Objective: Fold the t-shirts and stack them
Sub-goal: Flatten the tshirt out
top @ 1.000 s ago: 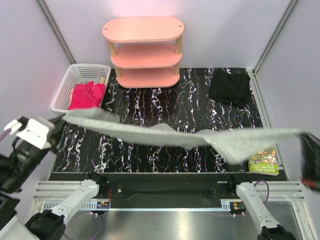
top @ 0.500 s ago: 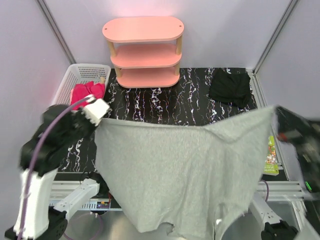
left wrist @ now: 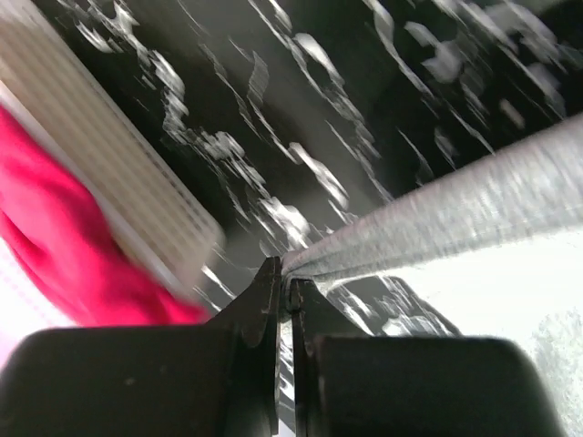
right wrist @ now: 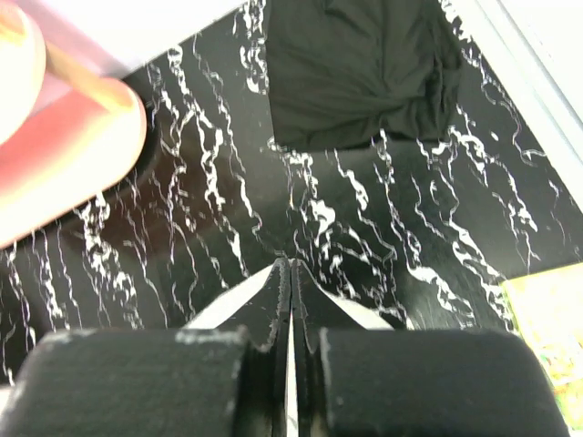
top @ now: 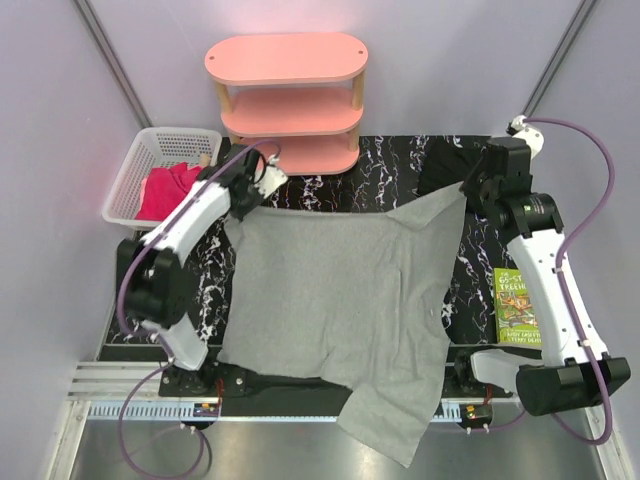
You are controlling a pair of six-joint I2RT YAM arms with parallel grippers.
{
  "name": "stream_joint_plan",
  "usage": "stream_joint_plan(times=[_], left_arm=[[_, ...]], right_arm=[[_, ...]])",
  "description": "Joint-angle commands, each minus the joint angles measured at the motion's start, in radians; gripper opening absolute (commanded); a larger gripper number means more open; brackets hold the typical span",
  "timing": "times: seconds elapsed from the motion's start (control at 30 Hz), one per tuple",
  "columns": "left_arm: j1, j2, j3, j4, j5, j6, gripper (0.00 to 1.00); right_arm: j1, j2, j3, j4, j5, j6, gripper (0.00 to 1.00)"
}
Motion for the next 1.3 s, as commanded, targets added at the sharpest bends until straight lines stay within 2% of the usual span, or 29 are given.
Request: stream_joint_plan(times=[0.0, 0.1, 0.23, 0.43, 0.53, 0.6, 0.67, 0.7, 0.77, 0.9, 1.03, 1.27], left_arm=[[0.008, 0.173, 0.208, 0.102, -0.147, 0.050, 0.00], [0.013, 0.273, 0.314, 0.102, -0.177, 0.071, 0.00], [0.027, 0.360, 0.374, 0.102, -0.182, 0.081, 0.00], [0.051, 0.440, 0.463, 0.101, -0.199, 0.091, 0.00], [0.050, 0.468, 0.526, 0.102, -0.262, 0.110, 0.00], [0.047, 0.454, 0.576, 0.055, -0.248, 0.081, 0.00], [0.033, 0.388, 0.525, 0.015, -0.193, 0.051, 0.00], [0.025, 0.364, 0.412, 0.033, -0.214, 0.064, 0.00], [0.022, 0.290, 0.315, 0.071, -0.227, 0.071, 0.00], [0.005, 0.114, 0.094, 0.079, -0.122, 0.019, 0.00], [-0.013, 0.022, 0.009, 0.094, -0.130, 0.018, 0.00], [0.001, 0.009, -0.048, 0.177, -0.141, 0.022, 0.00]], right_arm=[[-0.025, 0.029, 0.015, 0.144, 0.059, -0.011, 0.00], [-0.034, 0.070, 0.001, 0.174, 0.048, -0.017, 0.00], [-0.049, 0.142, 0.008, 0.201, 0.021, -0.016, 0.00], [-0.065, 0.272, 0.044, 0.233, -0.019, 0.001, 0.00], [-0.068, 0.334, 0.101, 0.237, -0.030, -0.007, 0.00], [-0.066, 0.348, 0.136, 0.228, -0.056, -0.008, 0.00], [-0.066, 0.334, 0.136, 0.221, -0.071, 0.007, 0.00], [-0.068, 0.314, 0.118, 0.218, -0.088, 0.012, 0.00], [-0.068, 0.287, 0.088, 0.218, -0.103, 0.029, 0.00], [-0.066, 0.204, -0.014, 0.213, -0.131, 0.049, 0.00], [-0.066, 0.178, -0.038, 0.208, -0.096, 0.033, 0.00], [-0.068, 0.194, 0.006, 0.202, -0.074, 0.010, 0.00]])
